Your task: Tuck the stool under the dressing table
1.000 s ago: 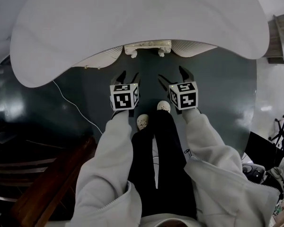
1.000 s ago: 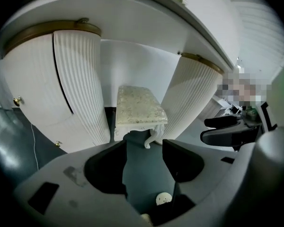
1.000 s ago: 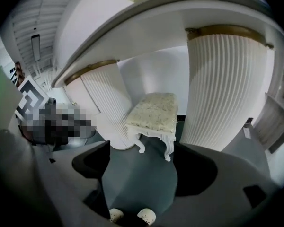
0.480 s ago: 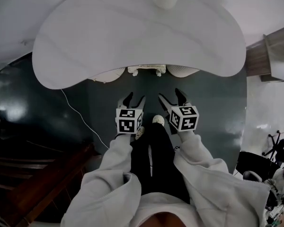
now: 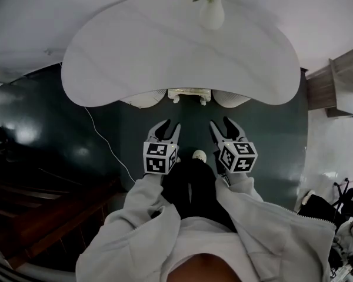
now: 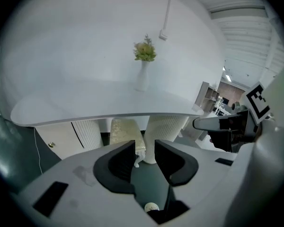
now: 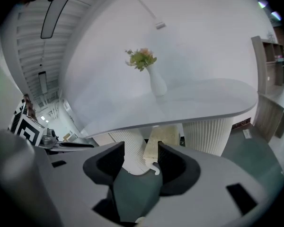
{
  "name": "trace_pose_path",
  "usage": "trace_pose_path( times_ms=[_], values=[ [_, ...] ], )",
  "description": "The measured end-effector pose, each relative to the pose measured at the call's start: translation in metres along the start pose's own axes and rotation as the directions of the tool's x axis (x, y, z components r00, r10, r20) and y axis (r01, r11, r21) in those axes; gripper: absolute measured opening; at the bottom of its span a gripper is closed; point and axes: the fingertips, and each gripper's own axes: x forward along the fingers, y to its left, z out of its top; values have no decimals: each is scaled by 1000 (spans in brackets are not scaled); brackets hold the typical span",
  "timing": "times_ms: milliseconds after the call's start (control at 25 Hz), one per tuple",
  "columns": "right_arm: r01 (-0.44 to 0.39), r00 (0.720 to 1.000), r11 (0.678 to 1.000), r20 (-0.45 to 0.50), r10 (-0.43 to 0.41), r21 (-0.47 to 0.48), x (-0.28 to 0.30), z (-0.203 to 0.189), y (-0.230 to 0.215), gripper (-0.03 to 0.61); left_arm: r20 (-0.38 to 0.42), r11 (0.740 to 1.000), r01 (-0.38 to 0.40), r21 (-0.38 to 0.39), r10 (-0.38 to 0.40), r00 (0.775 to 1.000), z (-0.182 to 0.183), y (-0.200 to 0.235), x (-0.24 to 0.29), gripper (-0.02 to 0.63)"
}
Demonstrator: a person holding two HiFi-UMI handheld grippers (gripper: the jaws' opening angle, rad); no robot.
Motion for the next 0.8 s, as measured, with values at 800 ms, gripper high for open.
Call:
trace_pose_path(
  times_ms=[800],
  values=[
    [76, 969, 993, 240, -51, -96, -43, 105, 42, 48, 214, 989, 125, 75, -138, 967, 118, -10, -43, 32]
  ],
)
